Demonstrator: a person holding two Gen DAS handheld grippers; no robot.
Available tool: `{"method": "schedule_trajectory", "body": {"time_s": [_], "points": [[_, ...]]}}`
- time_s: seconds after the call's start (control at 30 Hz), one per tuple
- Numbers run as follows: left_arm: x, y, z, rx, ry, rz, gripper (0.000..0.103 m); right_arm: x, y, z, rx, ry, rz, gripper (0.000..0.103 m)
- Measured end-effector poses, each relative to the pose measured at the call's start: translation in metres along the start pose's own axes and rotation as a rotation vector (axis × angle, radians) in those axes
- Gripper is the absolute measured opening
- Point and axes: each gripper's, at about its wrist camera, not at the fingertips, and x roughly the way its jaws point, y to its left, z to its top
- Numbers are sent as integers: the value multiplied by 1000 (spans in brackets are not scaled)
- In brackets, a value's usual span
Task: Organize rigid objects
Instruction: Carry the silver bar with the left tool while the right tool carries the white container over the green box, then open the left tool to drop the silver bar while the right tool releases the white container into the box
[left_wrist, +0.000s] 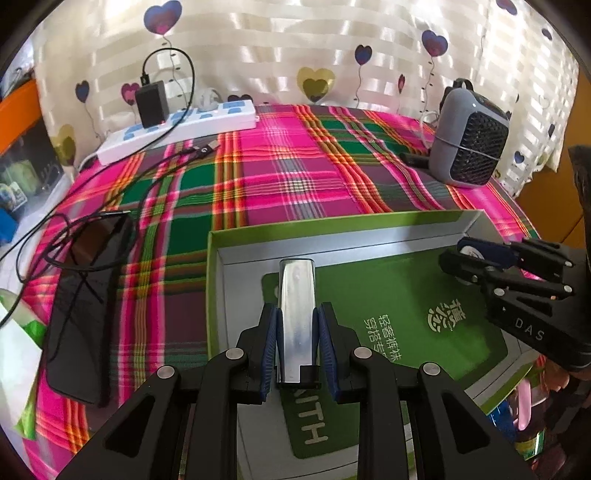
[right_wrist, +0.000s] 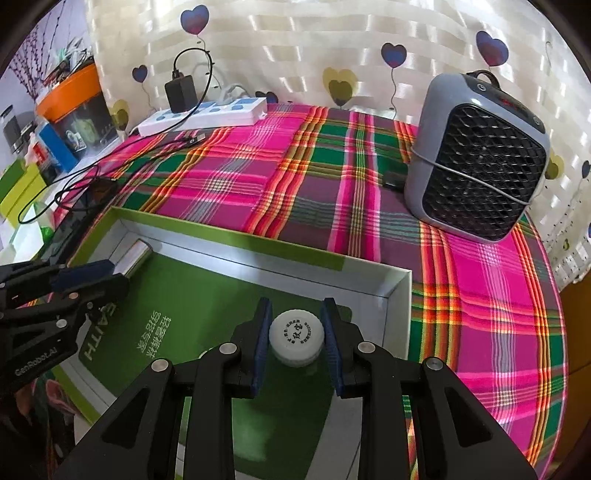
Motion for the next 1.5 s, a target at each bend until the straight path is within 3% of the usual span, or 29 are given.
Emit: {"method": "schedule_trajectory", "body": {"time_s": [0.9,1.0,1.13,1.23,1.5], "points": [[5,-8,-1,57,5,41,22,8,4,3,-16,40,-29,29],[5,-7,-1,48,5,35,23,8,4,2,-9,40,-23,36],[2,-8,-2,45,0,32,35,7,4,2,-1,38,-17,47],[-1,-6,-3,26,2,18,35,4,4,1,10,23,-16,52],[-20,-4,-9,10,-22,14,38,-13,13,-4,8,-16,0,54]]}}
